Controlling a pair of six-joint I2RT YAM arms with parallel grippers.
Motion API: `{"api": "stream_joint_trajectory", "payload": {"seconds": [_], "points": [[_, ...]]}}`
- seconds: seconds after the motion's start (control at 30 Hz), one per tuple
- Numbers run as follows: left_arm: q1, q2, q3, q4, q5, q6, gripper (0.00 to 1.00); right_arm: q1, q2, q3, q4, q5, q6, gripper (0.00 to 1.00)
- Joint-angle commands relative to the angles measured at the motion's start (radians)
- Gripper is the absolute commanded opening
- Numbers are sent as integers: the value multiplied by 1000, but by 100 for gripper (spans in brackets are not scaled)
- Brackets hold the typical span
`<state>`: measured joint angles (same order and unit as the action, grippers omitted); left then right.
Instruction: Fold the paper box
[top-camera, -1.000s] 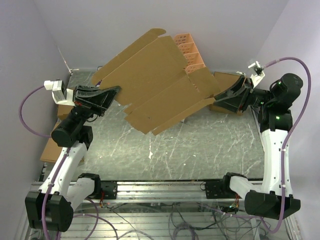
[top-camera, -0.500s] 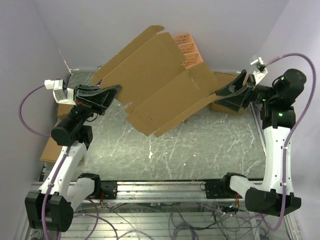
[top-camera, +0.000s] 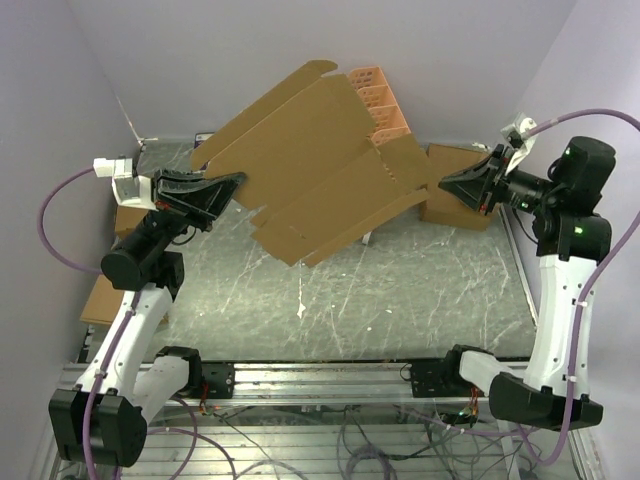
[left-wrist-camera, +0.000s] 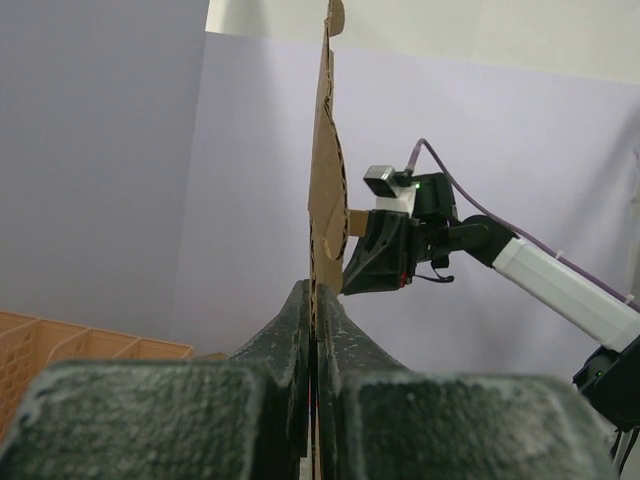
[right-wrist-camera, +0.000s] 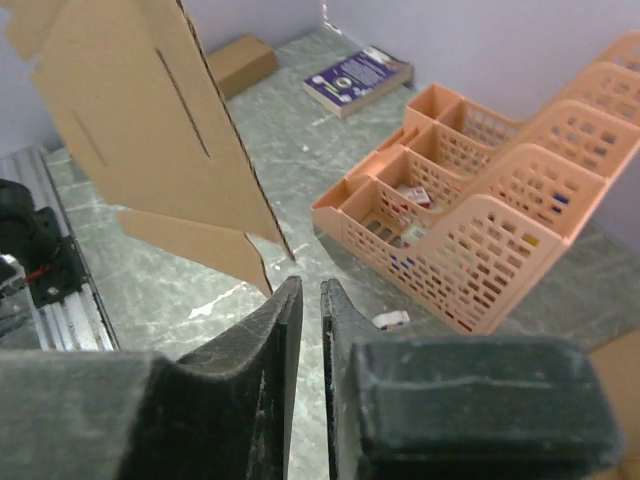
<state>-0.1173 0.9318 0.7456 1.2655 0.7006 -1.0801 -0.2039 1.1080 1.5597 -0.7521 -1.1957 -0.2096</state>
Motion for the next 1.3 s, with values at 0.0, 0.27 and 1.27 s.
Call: {"api": "stream_joint_trajectory", "payload": {"seconds": [0.0,0.27,1.27], "points": [[10,-12,33,37,15,-6,7,-9,-3,-69,6,130,-25,10],[11,-11,40,61,24,-27,7,-7,-8,-154,74,-72,-11,6],[11,50,38,204,11,-119,7,17,-62,-309,305,-277,201,33]]}}
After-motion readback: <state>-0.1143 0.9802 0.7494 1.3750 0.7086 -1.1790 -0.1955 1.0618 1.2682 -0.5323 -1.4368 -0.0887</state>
